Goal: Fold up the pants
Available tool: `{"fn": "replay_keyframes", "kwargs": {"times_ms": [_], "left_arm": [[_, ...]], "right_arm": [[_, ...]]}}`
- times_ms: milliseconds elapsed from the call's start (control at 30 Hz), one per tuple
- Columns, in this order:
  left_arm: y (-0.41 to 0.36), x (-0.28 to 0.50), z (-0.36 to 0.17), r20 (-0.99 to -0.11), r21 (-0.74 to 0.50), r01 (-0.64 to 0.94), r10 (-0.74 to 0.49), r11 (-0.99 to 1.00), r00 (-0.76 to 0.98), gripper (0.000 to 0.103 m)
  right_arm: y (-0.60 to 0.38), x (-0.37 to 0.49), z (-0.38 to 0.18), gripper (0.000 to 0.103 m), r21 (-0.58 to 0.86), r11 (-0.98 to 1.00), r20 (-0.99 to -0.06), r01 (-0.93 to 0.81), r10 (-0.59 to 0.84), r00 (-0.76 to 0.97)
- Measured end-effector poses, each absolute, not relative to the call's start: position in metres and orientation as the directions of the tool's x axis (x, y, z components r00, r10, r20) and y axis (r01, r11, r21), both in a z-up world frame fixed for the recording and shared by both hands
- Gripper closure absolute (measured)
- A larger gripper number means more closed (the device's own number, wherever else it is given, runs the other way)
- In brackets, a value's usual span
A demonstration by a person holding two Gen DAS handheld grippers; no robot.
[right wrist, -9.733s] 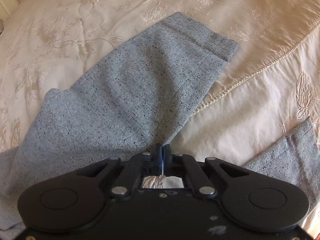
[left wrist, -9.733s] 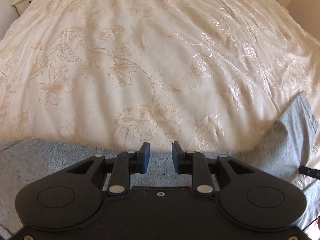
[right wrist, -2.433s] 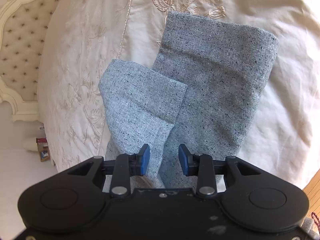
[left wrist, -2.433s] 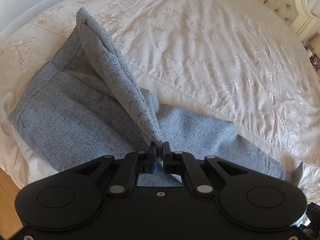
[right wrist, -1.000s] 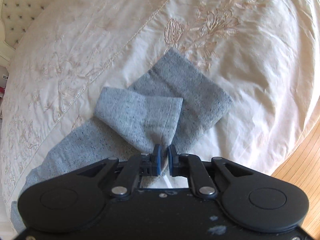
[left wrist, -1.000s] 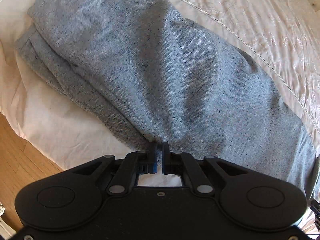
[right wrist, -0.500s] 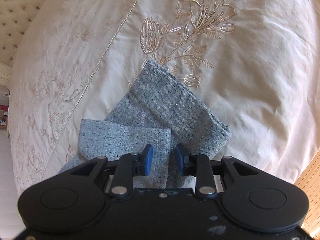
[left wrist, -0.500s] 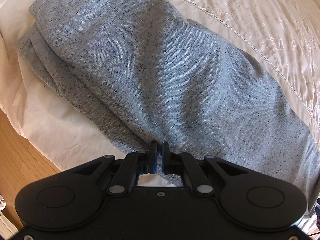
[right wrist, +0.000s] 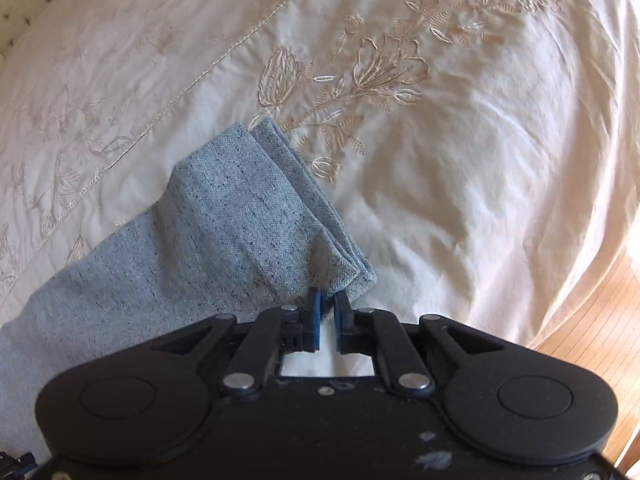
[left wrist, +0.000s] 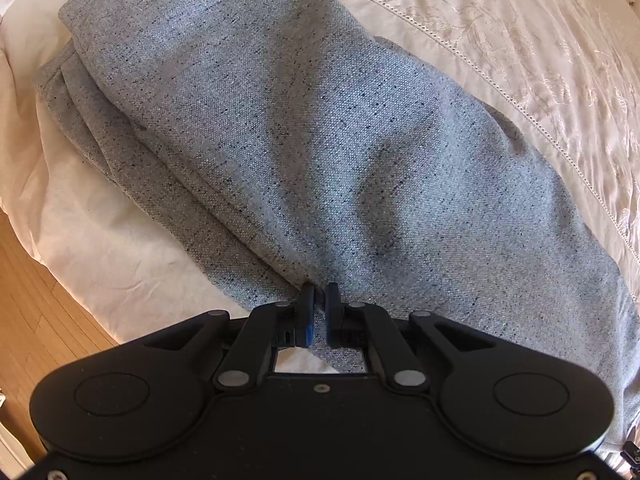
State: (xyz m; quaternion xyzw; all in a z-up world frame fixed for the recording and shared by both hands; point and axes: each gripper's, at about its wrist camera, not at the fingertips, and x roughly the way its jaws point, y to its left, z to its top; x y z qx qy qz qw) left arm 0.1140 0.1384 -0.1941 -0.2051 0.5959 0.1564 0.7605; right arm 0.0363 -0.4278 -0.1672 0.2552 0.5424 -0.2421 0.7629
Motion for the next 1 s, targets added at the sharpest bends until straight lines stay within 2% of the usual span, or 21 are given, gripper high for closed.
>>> {"fn": "replay_keyframes", "kwargs": {"times_ms": [133,200,300,567,800,867,900,1000], "left_arm": [[0.138,0.117,-0.195,-0.972,-0.12,-0.475,-0.006,0.872,0.235,0.097],[0.138,0.116,-0.195,-0.972,-0.117,-0.475,-0.003,0.872,0.233,0.097],[0.136,0.117,-0.196,-0.973,-0.112,-0.482,0.003,0.869,0.23,0.097],[0.135,0.117,-0.195,-0.974,-0.1,-0.492,0.015,0.865,0.225,0.097],[0.134,0.117,-0.195,-0.976,-0.083,-0.5,0.031,0.862,0.215,0.097],[0.135,0.118,-0.196,-0.977,-0.079,-0.499,0.032,0.863,0.211,0.097],[0.134,0.119,-0.197,-0.977,-0.078,-0.5,0.033,0.863,0.209,0.097],[0.133,0.121,-0.198,-0.978,-0.072,-0.5,0.038,0.863,0.207,0.097]], "right_arm": [[-0.436,0.033,-0.133,0.086,0.164,0.738,-0.898,0.655,-0.164,0.409],[-0.444,0.047,-0.122,0.078,0.207,0.776,-0.871,0.597,-0.131,0.473],[-0.456,0.079,-0.127,0.076,0.254,0.817,-0.86,0.518,-0.054,0.507],[-0.46,0.142,-0.169,0.073,0.202,0.926,-0.909,0.319,0.056,0.413],[-0.459,0.139,-0.185,0.072,0.199,0.94,-0.919,0.275,0.082,0.386],[-0.455,0.137,-0.185,0.081,0.208,0.945,-0.916,0.252,0.098,0.389],[-0.452,0.137,-0.185,0.1,0.196,0.95,-0.92,0.244,0.093,0.38],[-0.445,0.131,-0.173,0.1,0.117,0.959,-0.922,0.258,0.008,0.388]]}}
